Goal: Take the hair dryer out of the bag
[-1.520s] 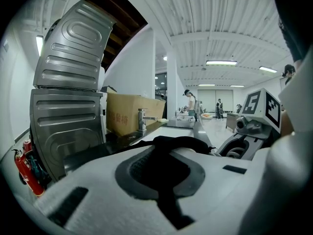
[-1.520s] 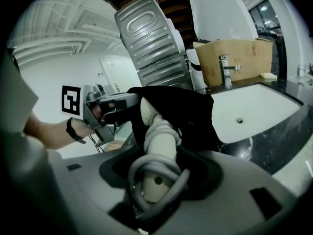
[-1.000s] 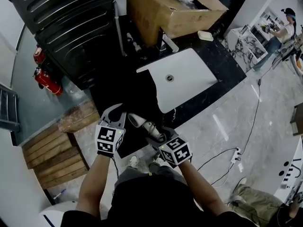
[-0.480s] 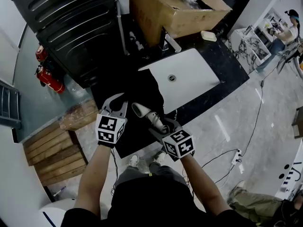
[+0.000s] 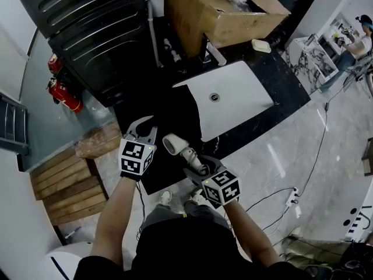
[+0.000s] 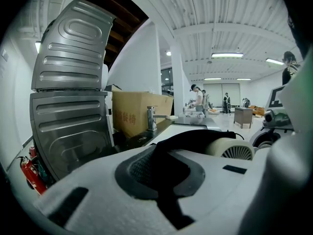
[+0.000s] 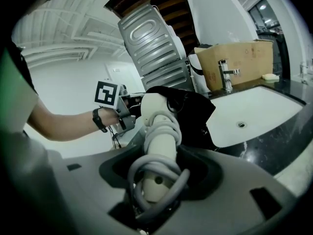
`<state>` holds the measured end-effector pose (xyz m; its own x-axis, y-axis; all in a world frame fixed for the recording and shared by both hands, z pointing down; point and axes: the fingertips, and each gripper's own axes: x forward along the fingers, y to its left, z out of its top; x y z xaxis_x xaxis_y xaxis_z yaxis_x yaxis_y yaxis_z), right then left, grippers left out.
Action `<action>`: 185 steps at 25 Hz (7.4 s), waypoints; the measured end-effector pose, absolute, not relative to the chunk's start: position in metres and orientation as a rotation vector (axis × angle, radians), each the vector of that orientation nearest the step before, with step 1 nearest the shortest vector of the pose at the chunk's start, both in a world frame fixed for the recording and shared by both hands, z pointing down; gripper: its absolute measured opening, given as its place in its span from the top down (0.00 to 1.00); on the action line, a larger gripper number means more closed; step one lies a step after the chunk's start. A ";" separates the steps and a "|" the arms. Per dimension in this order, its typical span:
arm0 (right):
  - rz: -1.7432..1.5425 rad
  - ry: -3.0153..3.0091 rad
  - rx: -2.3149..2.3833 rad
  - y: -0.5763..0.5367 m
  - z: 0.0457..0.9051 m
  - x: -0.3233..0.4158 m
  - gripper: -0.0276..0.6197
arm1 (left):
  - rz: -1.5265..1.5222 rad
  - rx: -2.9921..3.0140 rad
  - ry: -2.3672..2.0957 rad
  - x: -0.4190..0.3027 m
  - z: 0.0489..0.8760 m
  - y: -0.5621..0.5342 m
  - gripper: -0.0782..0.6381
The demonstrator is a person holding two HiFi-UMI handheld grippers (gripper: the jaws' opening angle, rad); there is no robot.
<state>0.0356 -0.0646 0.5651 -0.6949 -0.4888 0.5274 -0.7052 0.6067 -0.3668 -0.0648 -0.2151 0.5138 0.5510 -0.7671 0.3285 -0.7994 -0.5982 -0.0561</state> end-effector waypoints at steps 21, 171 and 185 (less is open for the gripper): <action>0.792 -2.623 0.921 -0.042 0.507 0.031 0.59 | 0.521 2.650 -1.350 -0.062 0.537 -0.202 0.86; 0.543 -2.644 1.658 -0.110 0.384 0.148 0.59 | -0.023 2.616 -1.819 -0.186 0.380 -0.088 0.86; 0.545 -2.667 1.650 -0.112 0.380 0.145 0.59 | -0.027 2.628 -1.795 -0.179 0.379 -0.092 0.86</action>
